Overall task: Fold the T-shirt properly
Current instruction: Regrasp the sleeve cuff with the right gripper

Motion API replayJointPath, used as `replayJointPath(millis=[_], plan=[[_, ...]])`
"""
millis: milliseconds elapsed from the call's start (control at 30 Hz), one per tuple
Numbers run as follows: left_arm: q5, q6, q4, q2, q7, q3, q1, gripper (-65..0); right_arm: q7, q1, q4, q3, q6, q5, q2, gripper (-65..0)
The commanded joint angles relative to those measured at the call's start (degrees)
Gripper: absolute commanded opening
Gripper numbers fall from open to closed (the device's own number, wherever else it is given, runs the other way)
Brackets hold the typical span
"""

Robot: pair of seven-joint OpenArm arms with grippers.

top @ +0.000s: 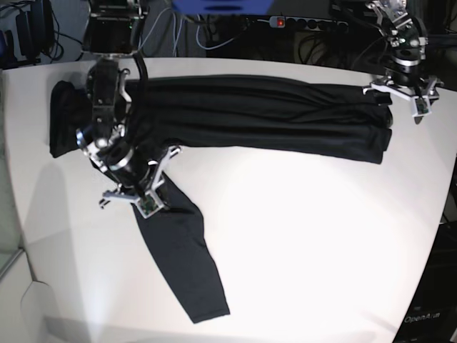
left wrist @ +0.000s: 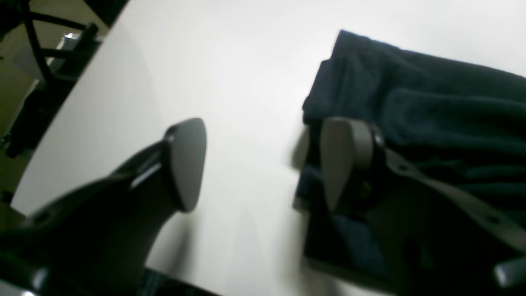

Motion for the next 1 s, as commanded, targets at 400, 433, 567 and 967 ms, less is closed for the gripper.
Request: replayJointPath(millis=[400,433,567,967], plan=[[-0.9,0.2,0.8,-0.6,-1.8,-0.4,0.2,-22.9,-0.3,12.8,-16.1,7.7,-0.2,0.8,2.2,-33.4],[-0.9,0.2,0.8,-0.6,-1.8,-0.4,0.2,-22.9,-0.3,13.4,-18.1,8.0,-0.2,0.9,2.7,-33.3],[-0.9,0.2,0.8,-0.6,-1.7,-0.4,0.1,-22.9,0.1,15.7,-23.3,8.6,-0.2,0.9,4.6,-33.3],[-0.9,0.2,0.8,-0.6,-1.7,-0.3,-0.1,-22.9,0.2,18.8,-27.1,9.7,-0.2,0.9,4.7,-33.2]])
